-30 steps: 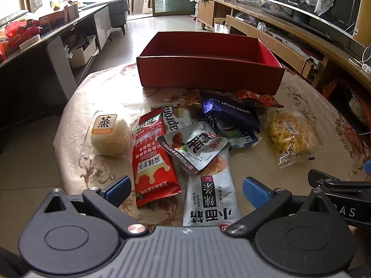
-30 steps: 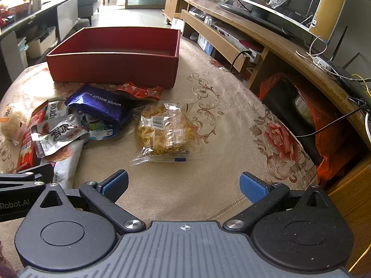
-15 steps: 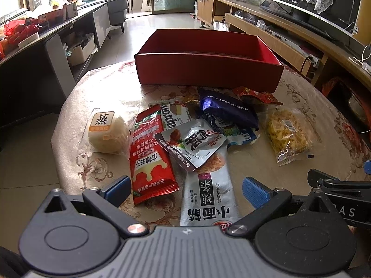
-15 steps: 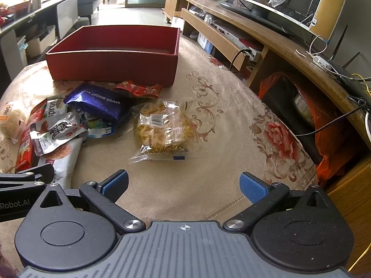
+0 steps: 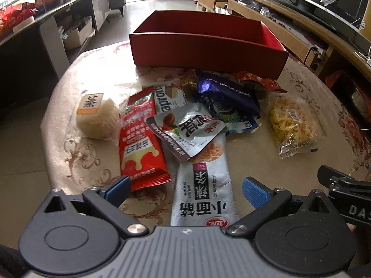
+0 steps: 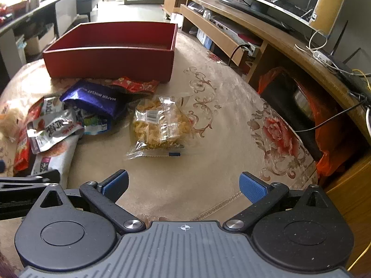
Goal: Organize snacks
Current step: 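Grasp the white spicy strip pack with left tool while right tool grasps the waffle crisp bag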
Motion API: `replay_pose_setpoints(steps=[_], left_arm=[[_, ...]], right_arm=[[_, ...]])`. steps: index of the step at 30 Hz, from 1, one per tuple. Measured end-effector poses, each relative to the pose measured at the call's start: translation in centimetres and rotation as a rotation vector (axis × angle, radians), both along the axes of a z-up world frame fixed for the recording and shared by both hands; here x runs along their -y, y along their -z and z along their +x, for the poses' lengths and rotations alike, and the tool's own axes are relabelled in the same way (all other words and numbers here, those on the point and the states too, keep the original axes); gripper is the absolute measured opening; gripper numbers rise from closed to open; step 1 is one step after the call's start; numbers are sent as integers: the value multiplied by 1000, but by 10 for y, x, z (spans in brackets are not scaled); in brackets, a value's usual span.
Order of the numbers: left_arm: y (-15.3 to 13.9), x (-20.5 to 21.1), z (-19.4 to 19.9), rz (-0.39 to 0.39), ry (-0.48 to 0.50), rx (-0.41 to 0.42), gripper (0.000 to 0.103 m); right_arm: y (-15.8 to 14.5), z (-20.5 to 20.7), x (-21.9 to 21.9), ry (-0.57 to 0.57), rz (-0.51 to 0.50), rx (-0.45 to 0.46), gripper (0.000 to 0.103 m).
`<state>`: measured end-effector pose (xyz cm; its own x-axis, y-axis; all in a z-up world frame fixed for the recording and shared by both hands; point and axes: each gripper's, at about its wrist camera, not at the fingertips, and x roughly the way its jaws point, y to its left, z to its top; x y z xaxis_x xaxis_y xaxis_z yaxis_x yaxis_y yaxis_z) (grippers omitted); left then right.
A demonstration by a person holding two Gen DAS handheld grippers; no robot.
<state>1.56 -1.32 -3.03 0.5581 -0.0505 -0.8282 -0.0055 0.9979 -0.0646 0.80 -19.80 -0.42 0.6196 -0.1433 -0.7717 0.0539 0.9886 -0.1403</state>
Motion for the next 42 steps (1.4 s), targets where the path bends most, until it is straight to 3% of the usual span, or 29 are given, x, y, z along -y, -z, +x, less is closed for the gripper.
replay_pose_setpoints(steps=[6,15,23,30,34,39,42], left_arm=[[11,8,11,0,-2,-38,102],[20,13,23,35,-26,-74,92],[14,8,17,-12,12,-83,58],[13,2,15,-70,28,-108,58],[13,0,17,-120,30,-112,73],[17,13,20,-70,56,-102,85],[19,14,23,-39,57,-93,85]], right_arm=[[-3,0,7,2,27,6,103],[-5,3,36,47,113,-7,102],[-9,33,43,4,110,-29,102],[8,96,23,-95,93,-99,103],[29,119,12,-119,122,-187,102],[49,131,-7,-164,36,-224,102],[48,128,-3,-163,74,-216,98]])
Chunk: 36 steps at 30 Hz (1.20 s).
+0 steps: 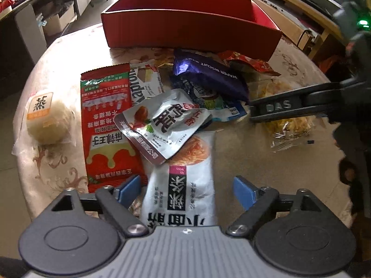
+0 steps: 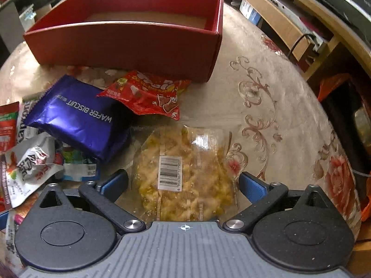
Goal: Organize snacks
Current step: 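Grasp the white spicy strip pack with left tool while right tool grasps the waffle crisp bag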
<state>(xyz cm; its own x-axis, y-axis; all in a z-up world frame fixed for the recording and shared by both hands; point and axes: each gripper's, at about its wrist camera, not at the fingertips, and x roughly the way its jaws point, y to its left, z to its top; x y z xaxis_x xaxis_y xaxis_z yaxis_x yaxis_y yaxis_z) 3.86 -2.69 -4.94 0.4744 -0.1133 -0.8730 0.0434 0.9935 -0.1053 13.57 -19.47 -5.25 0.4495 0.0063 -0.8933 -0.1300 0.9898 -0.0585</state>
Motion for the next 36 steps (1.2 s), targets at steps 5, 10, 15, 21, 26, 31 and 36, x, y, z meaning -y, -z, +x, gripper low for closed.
replay_pose_setpoints(steps=[5,10,15,21,26,31,36], left_arm=[[-2,-6,-3,-8,-4,-12,77],[-5,-9,-21,-6,32,-15,62],[-7,-15,-36,-38,45,-25,58],[-7,-14,-39,-44,25,-33,64],[-1,-2,-24,31,15,-3,80],[2,7,-24,96,32,16,77],[-6,-1,-27,55,15,-6,50]], right_arm=[[-6,-7,8,-9,52,-19,81],[-6,-39,11,-60,38,-41,79],[-8,-74,22,-73,70,-73,79],[-13,-93,23,-77,90,-78,79],[-11,-85,20,-74,80,-91,82],[-6,-78,17,-78,51,-84,87],[-13,-81,16,-78,54,-80,79]])
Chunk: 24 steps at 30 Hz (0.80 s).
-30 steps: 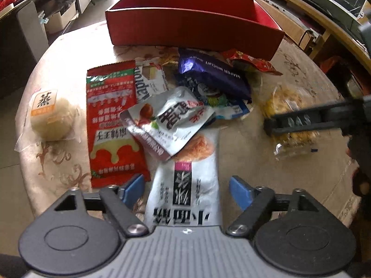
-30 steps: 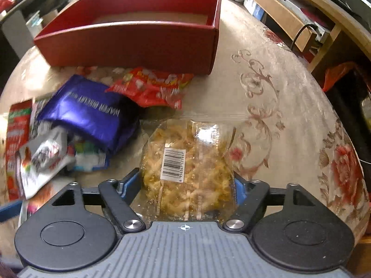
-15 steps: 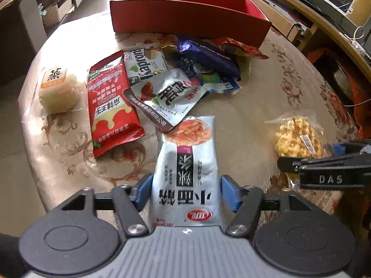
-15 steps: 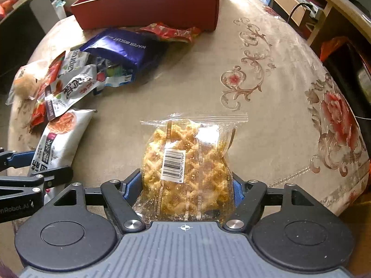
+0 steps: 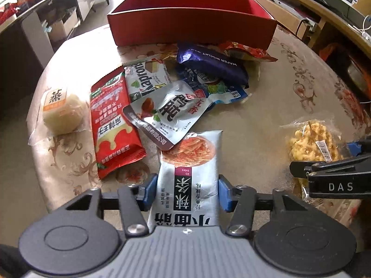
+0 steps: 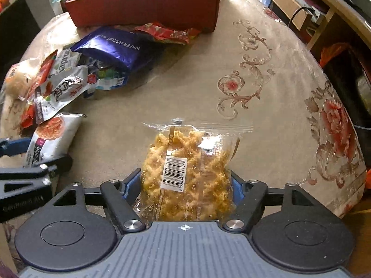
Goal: Organize snacks
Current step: 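Grasp the white spicy strip pack with left tool while right tool grasps the waffle crisp bag, then carry the white pack with left tool while right tool carries the crisp bag over the red box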
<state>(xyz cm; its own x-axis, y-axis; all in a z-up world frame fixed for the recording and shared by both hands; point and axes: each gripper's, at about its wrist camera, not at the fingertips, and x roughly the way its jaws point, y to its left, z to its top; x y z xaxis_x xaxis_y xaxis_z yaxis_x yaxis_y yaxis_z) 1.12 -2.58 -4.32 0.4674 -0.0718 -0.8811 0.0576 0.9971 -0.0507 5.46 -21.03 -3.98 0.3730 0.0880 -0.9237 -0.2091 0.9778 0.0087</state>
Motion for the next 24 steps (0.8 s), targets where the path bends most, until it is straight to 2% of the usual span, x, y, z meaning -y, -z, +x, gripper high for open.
replay_pose_setpoints(steps=[5,10,13,16,20,24], left_arm=[[-7,-5,-10,-17,-7,6,45],[-20,-8,-17,-38,3,36,44],[-18,-9,-16,-39,3,21,44],[-7,-13,-10,-52,-22,-17,49],[2,-13,-5,-23,-39,-22,61],[5,-4,-5,19,-38,-8,62]], right_arm=[[-11,-10,-2,6,8,31,78],[-28,-19,-3,20,44,77,78],[-33,-23,-6,19,36,92,78],[-30,-24,-9,12,28,83,78],[-30,-22,-9,14,34,77,78],[-32,-18,-9,25,56,73,78]])
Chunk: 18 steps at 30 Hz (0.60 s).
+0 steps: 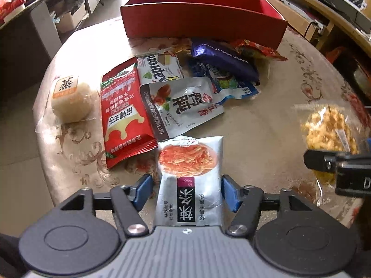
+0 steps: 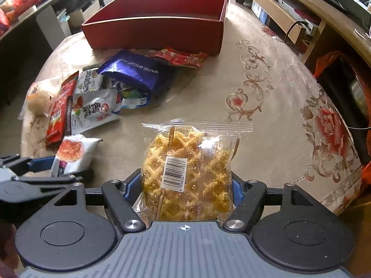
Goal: Organize snacks
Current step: 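Carry the white pack with left tool while right tool carries the crisp bag over the red box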
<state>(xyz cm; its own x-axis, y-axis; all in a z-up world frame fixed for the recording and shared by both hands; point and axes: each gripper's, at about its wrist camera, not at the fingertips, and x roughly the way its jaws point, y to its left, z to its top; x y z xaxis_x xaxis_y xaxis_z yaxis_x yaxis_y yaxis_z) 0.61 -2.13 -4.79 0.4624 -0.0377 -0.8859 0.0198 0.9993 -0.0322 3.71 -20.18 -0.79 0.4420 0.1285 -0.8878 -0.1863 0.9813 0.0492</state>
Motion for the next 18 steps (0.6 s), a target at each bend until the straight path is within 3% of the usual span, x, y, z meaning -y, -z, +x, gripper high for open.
replay_pose_setpoints(steps=[5,18], left_arm=[[-6,1,-4,16,3,9,47],[-58,-8,-9,-70,27,113,44]], right_arm=[[-2,5,-9,-17,5,2,78],[-26,11,-16,-11,56,77,78]])
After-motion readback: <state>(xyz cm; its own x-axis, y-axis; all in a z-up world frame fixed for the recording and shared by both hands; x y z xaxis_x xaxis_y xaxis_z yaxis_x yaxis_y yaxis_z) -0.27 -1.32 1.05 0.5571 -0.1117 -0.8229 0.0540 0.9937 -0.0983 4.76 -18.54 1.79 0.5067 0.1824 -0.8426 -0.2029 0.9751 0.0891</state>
